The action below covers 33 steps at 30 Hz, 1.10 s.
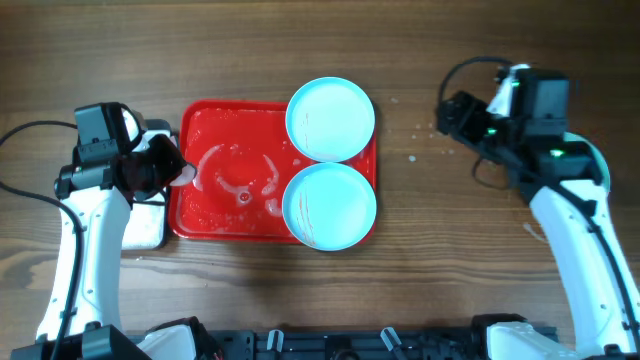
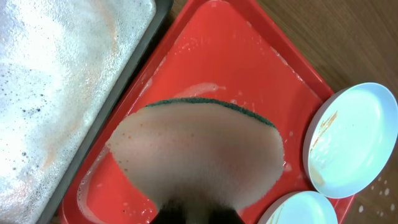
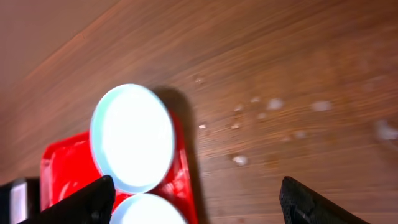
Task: Clean dirty plates on tray and stack at the side
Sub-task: 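Release the plate at the right side and move right gripper to tray's top plate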
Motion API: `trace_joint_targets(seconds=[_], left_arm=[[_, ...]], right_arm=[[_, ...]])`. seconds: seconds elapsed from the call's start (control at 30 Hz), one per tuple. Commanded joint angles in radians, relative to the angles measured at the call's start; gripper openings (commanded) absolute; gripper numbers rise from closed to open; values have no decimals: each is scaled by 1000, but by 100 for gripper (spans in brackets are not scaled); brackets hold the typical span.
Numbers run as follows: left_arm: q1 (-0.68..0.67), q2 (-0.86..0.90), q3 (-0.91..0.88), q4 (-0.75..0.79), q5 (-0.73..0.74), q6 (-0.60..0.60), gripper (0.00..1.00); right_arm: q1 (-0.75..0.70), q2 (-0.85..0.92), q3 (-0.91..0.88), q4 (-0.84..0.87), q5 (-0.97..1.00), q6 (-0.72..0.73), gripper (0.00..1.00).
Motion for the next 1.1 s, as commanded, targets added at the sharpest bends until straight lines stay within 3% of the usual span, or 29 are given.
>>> trace_joint_targets(seconds=[0.0,0.63,0.87,1.07], left_arm=[[-4,8,8,5,-6,-3,4],[-4,8,8,-12,-6,-2,4],[-4,8,8,6,-6,-3,4],[-4,8,8,6,-6,-3,4]], right_arm=[[76,3,5,23,53,64,84],[107,92,4,21,52,56,84],[113,94,4,55,52,60,79],[198,101,5,94,61,91,79]])
